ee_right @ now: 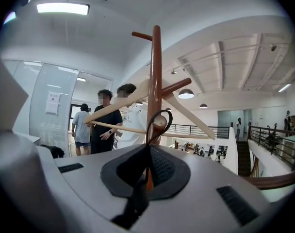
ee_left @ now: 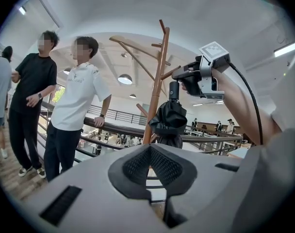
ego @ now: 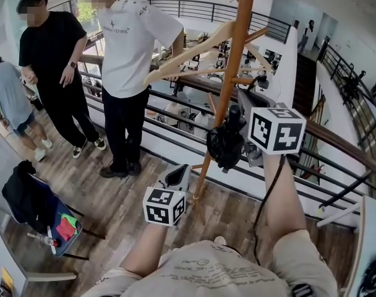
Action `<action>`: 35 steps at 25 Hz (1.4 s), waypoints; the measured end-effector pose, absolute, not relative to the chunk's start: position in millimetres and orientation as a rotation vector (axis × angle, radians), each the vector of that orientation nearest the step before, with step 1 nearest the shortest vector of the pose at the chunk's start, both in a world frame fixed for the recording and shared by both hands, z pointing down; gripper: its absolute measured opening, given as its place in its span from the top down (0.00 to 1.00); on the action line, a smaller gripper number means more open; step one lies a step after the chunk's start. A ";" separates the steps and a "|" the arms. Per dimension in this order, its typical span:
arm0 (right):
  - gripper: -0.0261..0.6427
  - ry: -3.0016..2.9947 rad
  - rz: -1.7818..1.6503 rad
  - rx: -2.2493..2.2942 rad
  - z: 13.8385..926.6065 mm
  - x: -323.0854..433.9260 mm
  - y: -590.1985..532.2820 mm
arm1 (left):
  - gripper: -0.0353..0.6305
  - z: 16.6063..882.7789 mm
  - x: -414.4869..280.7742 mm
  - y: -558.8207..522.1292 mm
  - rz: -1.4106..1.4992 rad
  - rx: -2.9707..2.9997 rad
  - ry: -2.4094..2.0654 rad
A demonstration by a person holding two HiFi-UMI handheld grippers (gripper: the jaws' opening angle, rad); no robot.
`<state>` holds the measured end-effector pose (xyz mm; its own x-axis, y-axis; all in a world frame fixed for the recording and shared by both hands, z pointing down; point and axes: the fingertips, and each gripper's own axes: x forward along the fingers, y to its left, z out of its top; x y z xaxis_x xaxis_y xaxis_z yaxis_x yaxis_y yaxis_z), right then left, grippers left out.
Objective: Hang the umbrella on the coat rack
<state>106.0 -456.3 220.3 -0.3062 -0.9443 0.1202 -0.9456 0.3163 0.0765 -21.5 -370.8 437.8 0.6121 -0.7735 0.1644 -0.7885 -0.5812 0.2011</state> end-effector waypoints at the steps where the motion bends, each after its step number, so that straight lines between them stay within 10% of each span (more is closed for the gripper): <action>1: 0.95 -2.415 -0.002 1.749 220.8 104.3 -456.4 | 0.94 437.7 -21.2 -370.5 0.084 2.586 -1.276; 35: 0.85 -2.337 -0.274 1.772 254.6 104.8 -473.5 | 0.94 457.1 -33.4 -374.2 0.111 2.530 -1.298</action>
